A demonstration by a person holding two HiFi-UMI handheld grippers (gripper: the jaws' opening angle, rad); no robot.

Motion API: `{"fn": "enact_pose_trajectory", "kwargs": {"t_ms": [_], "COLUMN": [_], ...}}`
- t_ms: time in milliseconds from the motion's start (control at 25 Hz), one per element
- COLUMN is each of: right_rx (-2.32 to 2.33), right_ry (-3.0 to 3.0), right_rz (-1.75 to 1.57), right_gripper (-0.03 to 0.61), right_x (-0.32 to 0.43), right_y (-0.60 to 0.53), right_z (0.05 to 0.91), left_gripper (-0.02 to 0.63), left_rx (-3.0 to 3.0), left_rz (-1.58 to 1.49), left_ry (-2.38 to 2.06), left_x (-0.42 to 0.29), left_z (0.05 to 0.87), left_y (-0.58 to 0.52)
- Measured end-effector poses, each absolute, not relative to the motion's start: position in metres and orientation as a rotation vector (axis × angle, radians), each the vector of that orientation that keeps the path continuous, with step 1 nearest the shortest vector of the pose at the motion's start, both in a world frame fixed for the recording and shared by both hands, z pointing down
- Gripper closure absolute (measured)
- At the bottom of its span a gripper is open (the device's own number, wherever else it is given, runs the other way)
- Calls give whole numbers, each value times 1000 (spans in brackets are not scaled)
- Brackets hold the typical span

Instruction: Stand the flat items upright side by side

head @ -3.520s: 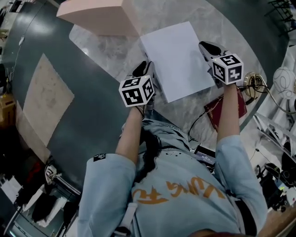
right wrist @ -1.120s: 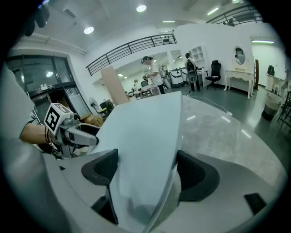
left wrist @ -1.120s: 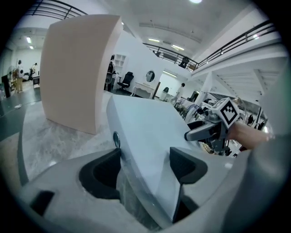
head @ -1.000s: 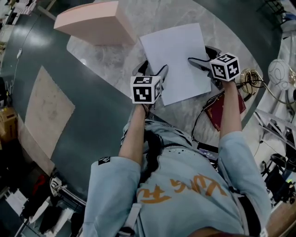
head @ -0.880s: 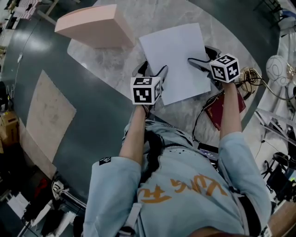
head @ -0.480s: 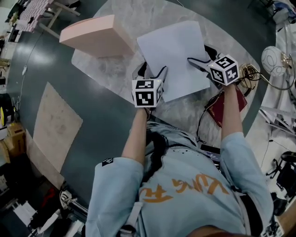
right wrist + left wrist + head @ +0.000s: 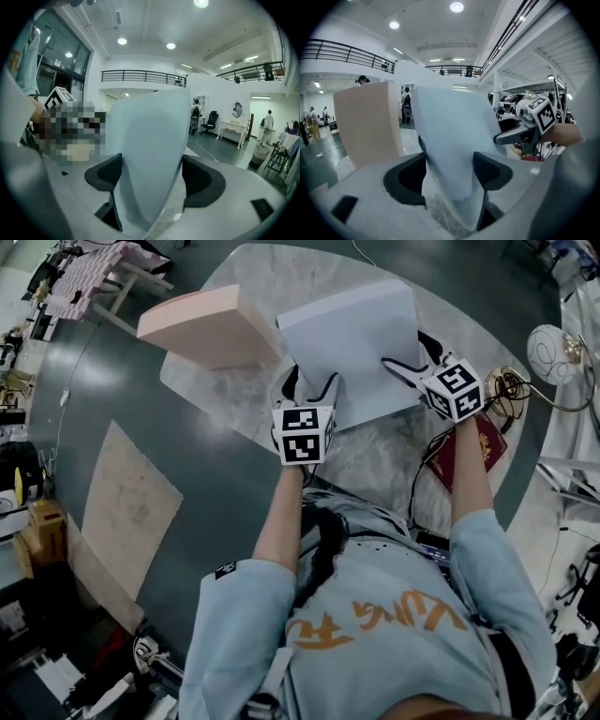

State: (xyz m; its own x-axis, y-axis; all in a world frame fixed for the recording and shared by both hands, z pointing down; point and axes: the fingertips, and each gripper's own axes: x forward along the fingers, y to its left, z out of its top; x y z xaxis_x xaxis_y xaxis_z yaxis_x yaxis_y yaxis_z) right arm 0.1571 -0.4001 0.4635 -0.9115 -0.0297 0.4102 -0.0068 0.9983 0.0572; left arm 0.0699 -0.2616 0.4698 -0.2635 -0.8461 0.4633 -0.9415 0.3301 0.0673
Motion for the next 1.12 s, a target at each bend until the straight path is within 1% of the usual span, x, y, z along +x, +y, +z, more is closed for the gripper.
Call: {"fn": "enact_pose_trajectory", "kwargs": {"t_ms": [200,1120], "right_rx": [74,305], "right_ry": [-2771,-2735], "right_rz": [-103,-181], "right_gripper": [176,184], "right_x": [169,233], "right_y": [-399,-353], "right_z": [465,460], "left_gripper": [314,348], "left_rx": [1614,1794], "left_rz": [304,182], "left_ry": [-2229,-2246], "left_x": [77,128], "left_z": [458,446], "left_y": [-259,-213]}}
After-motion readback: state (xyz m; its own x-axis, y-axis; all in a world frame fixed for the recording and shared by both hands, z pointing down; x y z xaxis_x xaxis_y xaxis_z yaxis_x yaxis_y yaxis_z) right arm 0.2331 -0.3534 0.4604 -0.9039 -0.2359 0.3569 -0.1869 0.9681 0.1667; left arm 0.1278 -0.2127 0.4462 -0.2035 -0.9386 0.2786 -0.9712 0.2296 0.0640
